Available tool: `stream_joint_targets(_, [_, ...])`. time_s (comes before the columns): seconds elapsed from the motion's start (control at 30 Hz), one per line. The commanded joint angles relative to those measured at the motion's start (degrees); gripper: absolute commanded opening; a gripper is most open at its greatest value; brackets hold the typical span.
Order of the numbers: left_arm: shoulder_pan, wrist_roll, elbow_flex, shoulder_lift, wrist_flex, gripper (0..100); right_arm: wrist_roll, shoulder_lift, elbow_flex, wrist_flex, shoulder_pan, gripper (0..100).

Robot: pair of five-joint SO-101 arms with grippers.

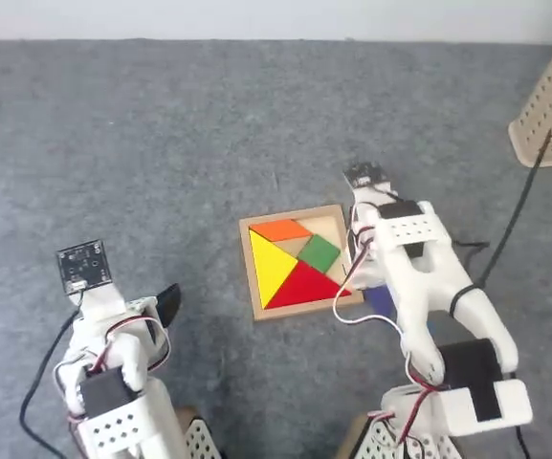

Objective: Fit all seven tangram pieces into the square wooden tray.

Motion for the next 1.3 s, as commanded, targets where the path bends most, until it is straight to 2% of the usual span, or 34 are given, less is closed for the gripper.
stream_joint_targets(0.0, [0.1,-0.1,-0.7,-0.7,-0.1,35,-1.1,-0.3,1.8,-3.9,-0.3,25.7])
stream_joint_targets(0.27, [0.1,-0.1,-0.7,-0.7,-0.1,35,-1.1,7.6,-0.4,-4.9,-0.3,25.7])
stream_joint_targets(0.4, [0.1,-0.1,-0.7,-0.7,-0.1,35,-2.5,10.0,-3.4,-3.6,3.1,25.7])
stream_joint_targets(0.6, [0.1,-0.1,-0.7,-0.7,-0.1,35,-3.2,9.9,-4.5,-3.0,7.7,25.7])
stream_joint_targets(0.97, [0.1,-0.1,-0.7,-0.7,-0.1,35,-3.5,9.4,-5.8,-1.9,7.8,25.7])
stream_joint_targets(1.27, [0.1,-0.1,-0.7,-0.7,-0.1,35,-3.6,0.0,-6.5,-2.5,7.5,25.7])
